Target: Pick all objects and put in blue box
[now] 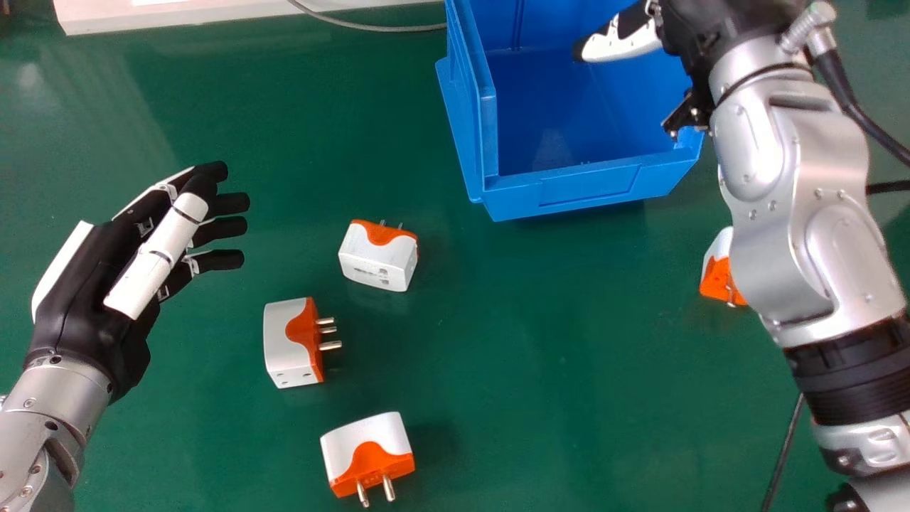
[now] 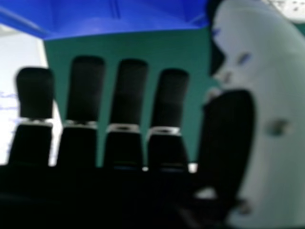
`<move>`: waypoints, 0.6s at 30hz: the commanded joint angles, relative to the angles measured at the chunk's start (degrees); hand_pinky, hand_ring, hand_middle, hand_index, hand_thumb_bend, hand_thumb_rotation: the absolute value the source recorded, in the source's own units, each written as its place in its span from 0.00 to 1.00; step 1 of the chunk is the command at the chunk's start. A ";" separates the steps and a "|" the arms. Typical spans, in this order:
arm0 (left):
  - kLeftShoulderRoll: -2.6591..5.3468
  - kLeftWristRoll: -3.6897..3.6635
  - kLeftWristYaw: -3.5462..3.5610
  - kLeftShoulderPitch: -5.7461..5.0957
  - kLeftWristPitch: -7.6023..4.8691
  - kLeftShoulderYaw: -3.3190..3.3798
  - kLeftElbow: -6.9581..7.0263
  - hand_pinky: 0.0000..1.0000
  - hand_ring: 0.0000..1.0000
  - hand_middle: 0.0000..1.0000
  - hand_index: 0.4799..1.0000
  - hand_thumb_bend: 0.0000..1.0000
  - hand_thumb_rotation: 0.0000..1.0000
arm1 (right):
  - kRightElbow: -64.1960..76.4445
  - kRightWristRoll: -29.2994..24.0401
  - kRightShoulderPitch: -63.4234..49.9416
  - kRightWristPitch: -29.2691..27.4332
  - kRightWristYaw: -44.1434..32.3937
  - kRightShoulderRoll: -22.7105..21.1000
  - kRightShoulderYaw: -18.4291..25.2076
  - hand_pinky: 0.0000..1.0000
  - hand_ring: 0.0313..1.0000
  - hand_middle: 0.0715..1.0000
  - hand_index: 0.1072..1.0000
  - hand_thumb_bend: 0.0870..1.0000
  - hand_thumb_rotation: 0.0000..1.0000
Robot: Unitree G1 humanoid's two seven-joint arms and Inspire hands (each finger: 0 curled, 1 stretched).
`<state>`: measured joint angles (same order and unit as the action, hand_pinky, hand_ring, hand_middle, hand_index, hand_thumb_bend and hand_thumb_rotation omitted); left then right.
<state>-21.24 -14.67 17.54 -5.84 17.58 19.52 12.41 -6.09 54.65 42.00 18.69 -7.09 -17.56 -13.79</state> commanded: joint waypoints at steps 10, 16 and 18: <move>-0.67 -0.90 0.26 -1.76 0.01 1.01 4.15 0.71 0.78 0.78 0.66 0.50 0.67 | 6.48 -1.61 -2.93 1.80 0.66 -0.57 0.34 0.32 0.41 0.49 0.50 0.44 0.00; -0.66 -1.08 0.13 -1.68 0.47 1.13 4.02 0.71 0.78 0.78 0.66 0.50 0.67 | 8.17 -2.44 -4.44 2.25 0.66 -0.62 0.55 0.32 0.40 0.49 0.49 0.44 0.00; -0.67 -1.09 0.09 -1.57 0.35 1.06 3.79 0.71 0.78 0.78 0.66 0.50 0.67 | 8.44 -2.49 -4.77 2.21 0.75 -0.79 0.56 0.31 0.40 0.48 0.49 0.44 0.00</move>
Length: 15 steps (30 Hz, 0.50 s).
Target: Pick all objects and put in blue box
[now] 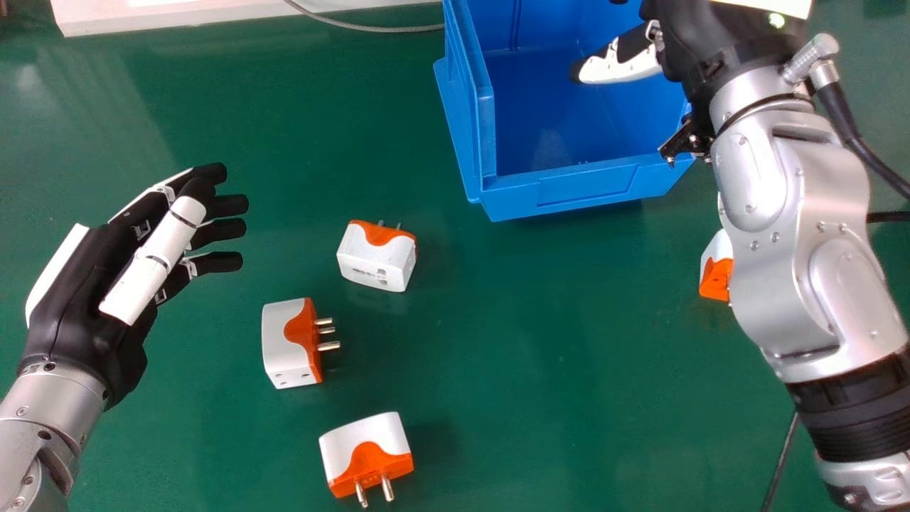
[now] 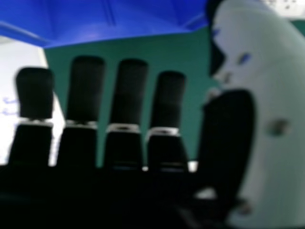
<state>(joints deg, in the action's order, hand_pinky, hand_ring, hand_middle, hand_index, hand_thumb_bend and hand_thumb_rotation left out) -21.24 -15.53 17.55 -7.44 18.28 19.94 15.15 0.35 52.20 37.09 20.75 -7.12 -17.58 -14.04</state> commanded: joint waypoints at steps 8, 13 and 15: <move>-0.67 -0.34 0.01 -0.12 -0.33 0.62 1.34 0.70 0.78 0.77 0.66 0.50 0.66 | 3.73 -0.45 -1.75 0.06 1.37 -0.40 1.02 0.33 0.40 0.49 0.47 0.44 0.00; -0.67 -0.14 -0.01 0.10 -0.64 0.53 0.74 0.70 0.78 0.77 0.66 0.49 0.66 | 7.61 -0.59 -4.90 0.83 1.56 0.39 1.43 0.34 0.41 0.49 0.46 0.44 0.00; -0.63 -0.13 -0.03 -0.07 -0.68 0.54 0.82 0.70 0.78 0.77 0.66 0.49 0.66 | 13.41 0.17 -9.46 2.22 1.85 1.75 1.62 0.35 0.41 0.49 0.45 0.44 0.00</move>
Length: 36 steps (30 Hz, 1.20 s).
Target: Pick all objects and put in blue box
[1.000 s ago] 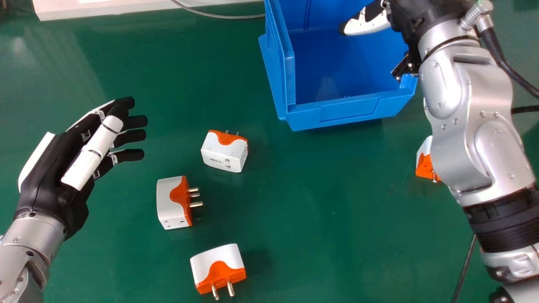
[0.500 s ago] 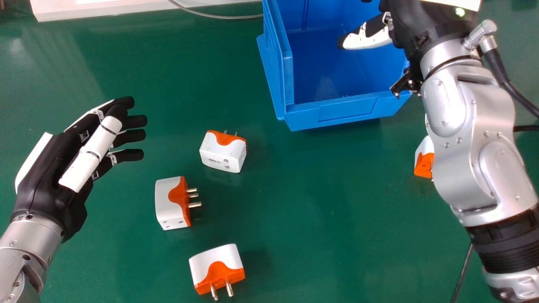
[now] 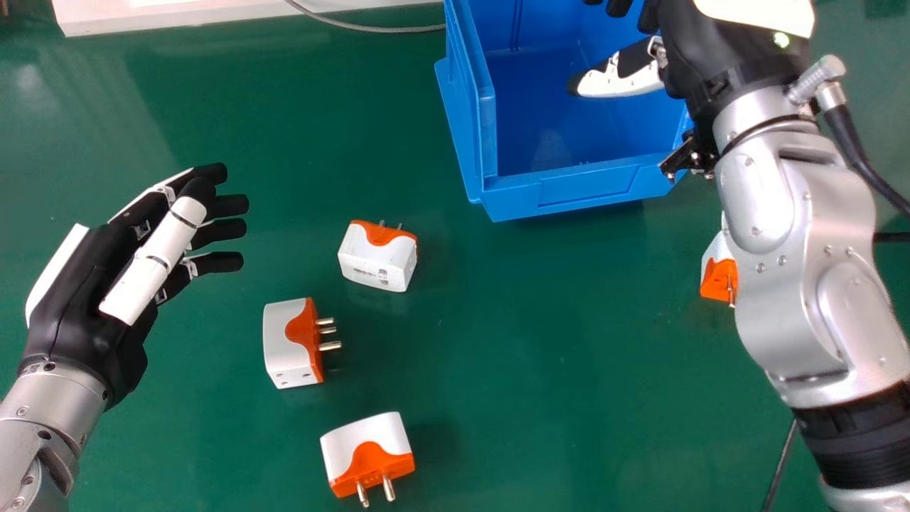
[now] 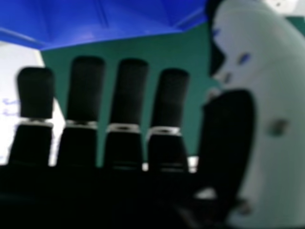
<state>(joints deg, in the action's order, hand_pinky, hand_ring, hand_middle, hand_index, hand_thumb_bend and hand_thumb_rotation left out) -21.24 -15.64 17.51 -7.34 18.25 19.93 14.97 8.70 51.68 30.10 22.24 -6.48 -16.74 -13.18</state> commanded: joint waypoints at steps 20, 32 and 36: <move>-0.65 -0.49 1.43 -1.25 -1.50 1.43 0.88 0.70 0.78 0.77 0.67 0.50 0.65 | 27.27 -7.65 -51.43 -23.13 28.27 12.18 -2.22 0.54 0.69 0.74 0.70 0.56 0.20; -1.06 -0.10 1.95 -0.81 -3.08 1.28 -0.95 0.69 0.79 0.78 0.67 0.51 0.63 | 18.11 -5.90 -59.10 -31.81 40.08 14.05 -1.75 0.85 0.95 0.96 0.95 0.58 0.59; -1.11 -0.11 2.04 -0.78 -2.92 1.34 -0.82 0.69 0.79 0.78 0.67 0.51 0.63 | 18.41 -5.58 -59.08 -30.78 38.82 14.83 -1.44 0.90 0.99 0.99 0.99 0.59 0.66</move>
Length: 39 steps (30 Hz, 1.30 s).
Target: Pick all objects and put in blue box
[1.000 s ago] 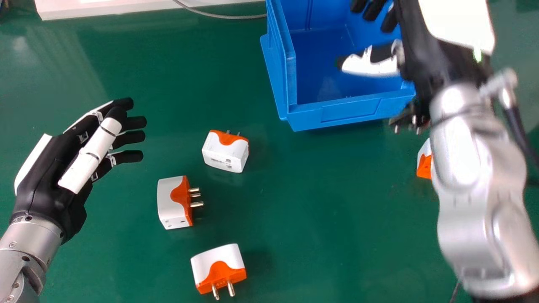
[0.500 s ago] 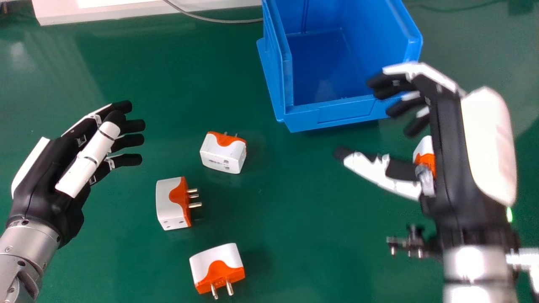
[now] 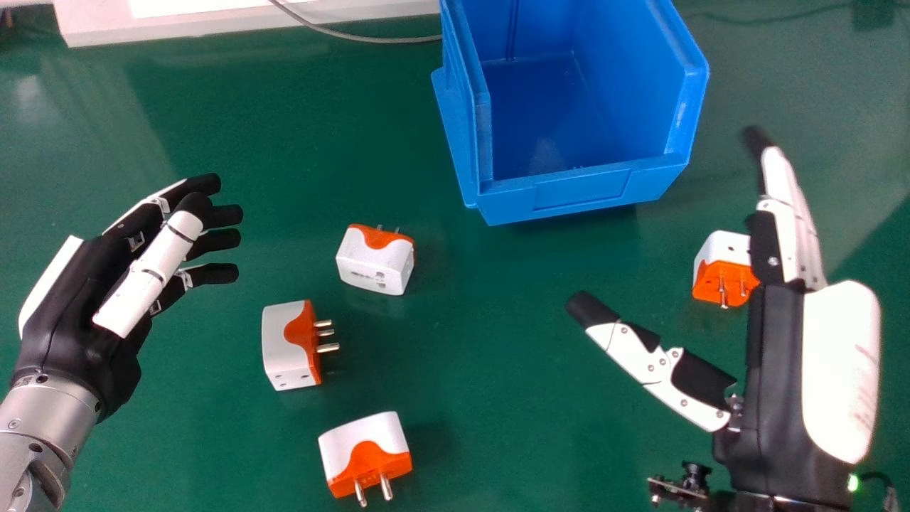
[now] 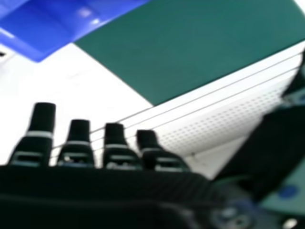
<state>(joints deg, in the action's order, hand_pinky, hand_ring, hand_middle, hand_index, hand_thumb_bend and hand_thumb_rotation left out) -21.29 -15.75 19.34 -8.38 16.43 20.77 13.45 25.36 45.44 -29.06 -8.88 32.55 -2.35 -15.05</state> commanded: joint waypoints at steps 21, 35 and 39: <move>-1.86 0.10 0.98 0.51 -2.05 0.89 -0.77 0.69 0.79 0.78 0.67 0.52 0.63 | 1.72 -0.23 -1.23 1.54 -3.48 1.31 1.77 0.90 1.00 1.00 1.00 0.57 0.66; -2.55 -0.30 1.59 0.39 -2.43 1.30 -1.26 0.70 0.79 0.79 0.68 0.52 0.63 | -0.25 -1.39 0.36 4.58 -4.64 2.25 5.25 0.88 1.00 1.00 1.00 0.56 0.64; -2.59 -0.28 1.73 0.60 -2.37 1.45 -1.42 0.70 0.79 0.79 0.68 0.52 0.63 | -1.37 -1.56 1.35 5.87 -4.61 2.45 6.25 0.86 1.00 1.00 1.00 0.56 0.63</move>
<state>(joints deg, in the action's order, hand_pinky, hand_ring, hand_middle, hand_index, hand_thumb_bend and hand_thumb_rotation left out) -23.08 -15.73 20.96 -8.17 15.50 21.31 11.72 23.86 44.17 -28.28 -3.28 27.81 -0.18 -9.34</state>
